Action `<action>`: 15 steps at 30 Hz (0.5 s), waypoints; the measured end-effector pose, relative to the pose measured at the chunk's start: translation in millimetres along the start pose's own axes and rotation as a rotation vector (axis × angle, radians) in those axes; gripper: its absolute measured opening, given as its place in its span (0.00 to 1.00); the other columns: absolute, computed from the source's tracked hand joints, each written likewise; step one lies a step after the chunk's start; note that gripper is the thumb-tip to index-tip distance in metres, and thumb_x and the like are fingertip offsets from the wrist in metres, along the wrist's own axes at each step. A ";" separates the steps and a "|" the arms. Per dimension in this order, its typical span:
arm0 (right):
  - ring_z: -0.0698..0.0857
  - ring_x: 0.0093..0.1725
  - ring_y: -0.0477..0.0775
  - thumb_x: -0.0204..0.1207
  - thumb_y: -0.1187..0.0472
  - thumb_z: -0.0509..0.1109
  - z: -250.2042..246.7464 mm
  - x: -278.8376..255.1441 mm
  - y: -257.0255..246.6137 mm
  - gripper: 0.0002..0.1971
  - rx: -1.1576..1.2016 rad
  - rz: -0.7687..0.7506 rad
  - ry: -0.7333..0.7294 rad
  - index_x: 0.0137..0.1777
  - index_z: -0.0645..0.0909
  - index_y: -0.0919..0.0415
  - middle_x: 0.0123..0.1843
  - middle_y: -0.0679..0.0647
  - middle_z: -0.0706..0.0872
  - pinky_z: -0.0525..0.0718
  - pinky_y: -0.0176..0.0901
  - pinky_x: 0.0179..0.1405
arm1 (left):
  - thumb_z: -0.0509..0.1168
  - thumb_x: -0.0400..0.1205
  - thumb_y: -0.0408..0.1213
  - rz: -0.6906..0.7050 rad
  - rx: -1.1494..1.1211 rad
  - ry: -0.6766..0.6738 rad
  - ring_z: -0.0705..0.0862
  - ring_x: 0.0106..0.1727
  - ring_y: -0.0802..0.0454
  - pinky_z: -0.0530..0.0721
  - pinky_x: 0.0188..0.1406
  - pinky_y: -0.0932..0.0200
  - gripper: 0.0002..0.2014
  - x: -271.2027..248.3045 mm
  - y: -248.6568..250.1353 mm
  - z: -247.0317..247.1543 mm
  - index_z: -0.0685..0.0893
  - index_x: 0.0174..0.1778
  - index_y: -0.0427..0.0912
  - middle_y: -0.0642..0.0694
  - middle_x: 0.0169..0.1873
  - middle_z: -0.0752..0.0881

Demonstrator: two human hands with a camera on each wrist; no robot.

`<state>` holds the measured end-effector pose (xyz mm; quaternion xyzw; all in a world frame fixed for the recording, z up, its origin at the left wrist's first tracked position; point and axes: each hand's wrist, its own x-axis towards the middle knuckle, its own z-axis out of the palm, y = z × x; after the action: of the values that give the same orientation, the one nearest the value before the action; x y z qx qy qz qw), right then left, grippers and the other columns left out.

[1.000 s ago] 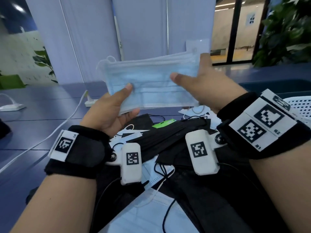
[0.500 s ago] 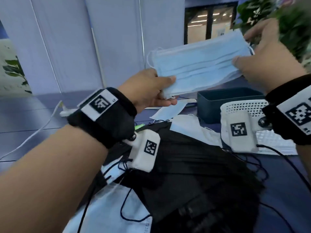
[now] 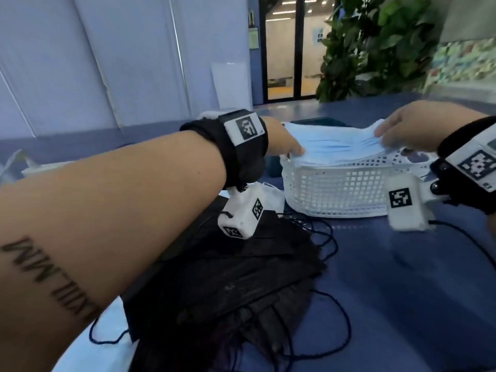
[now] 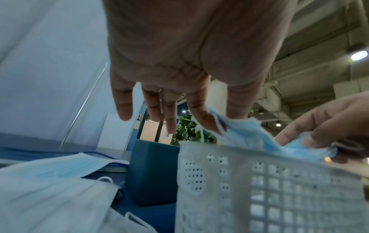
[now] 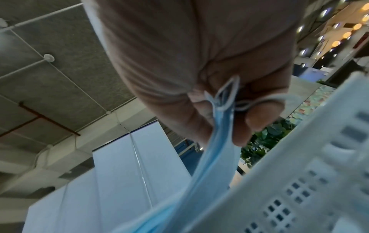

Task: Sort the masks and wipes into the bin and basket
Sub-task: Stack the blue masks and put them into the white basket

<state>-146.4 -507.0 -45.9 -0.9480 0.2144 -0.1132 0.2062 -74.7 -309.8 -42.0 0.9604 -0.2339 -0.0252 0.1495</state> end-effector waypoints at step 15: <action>0.69 0.73 0.65 0.82 0.52 0.58 22.1 7.8 23.5 0.17 -0.347 -0.018 -0.110 0.70 0.75 0.50 0.74 0.59 0.72 0.67 0.59 0.74 | 0.58 0.83 0.54 -0.067 -0.079 -0.241 0.81 0.63 0.52 0.82 0.60 0.51 0.22 20.0 -1.0 28.8 0.76 0.71 0.48 0.50 0.65 0.80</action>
<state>-141.2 -522.3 -74.9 -0.9760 0.2106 -0.0245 0.0499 -60.0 -326.0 -69.4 0.9511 -0.2166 -0.1544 0.1570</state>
